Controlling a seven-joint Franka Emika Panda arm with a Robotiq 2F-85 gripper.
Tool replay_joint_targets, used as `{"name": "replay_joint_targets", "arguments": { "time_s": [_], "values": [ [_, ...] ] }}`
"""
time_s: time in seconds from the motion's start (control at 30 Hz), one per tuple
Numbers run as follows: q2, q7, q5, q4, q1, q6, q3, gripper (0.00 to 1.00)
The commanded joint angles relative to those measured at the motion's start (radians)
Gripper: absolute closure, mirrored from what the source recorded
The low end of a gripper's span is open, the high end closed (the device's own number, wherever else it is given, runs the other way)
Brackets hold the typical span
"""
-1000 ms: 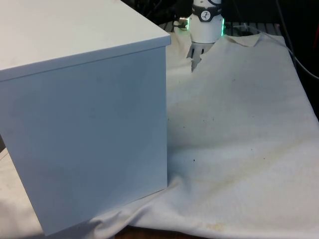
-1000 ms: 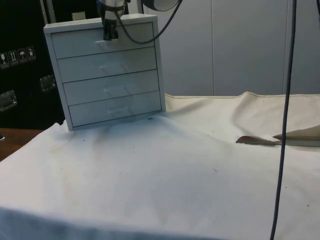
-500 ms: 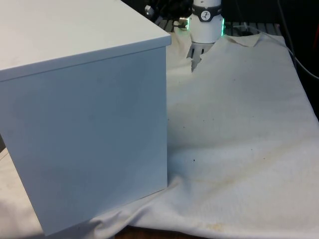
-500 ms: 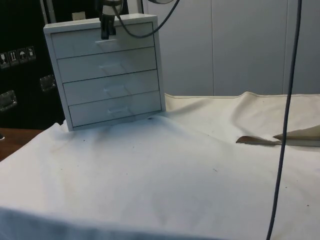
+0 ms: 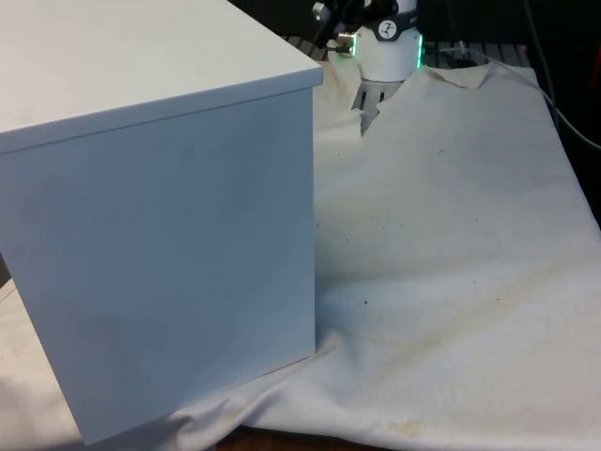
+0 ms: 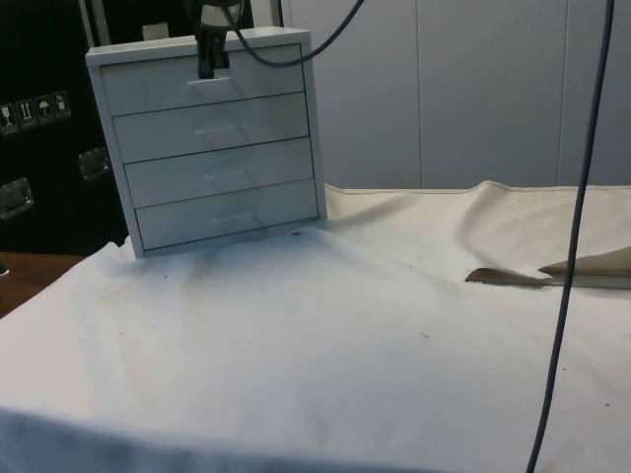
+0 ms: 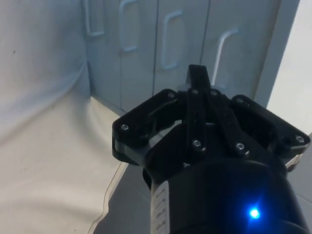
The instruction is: Open the drawer, then close it.
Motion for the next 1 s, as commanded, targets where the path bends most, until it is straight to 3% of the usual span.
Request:
{"name": "replay_joint_targets", "arguments": {
  "time_s": [0.0,0.2,0.23,0.27,0.63,0.7,0.9,0.97],
  "values": [
    [-0.016,0.025,-0.030,-0.008,0.010,-0.011,-0.002,1.00],
    [-0.045,0.057,-0.052,-0.031,0.004,-0.030,0.027,1.00],
    [-0.036,0.041,-0.027,-0.028,0.002,-0.030,0.031,1.00],
    [-0.049,0.061,-0.056,-0.035,0.002,-0.030,0.029,1.00],
    [-0.049,0.052,-0.042,-0.038,0.002,-0.032,0.032,1.00],
    [-0.049,0.052,-0.041,-0.038,0.002,-0.032,0.032,0.82],
    [-0.048,0.051,-0.040,-0.038,0.002,-0.033,0.032,0.51],
    [-0.049,0.051,-0.040,-0.038,0.001,-0.033,0.032,0.45]
  ]
}}
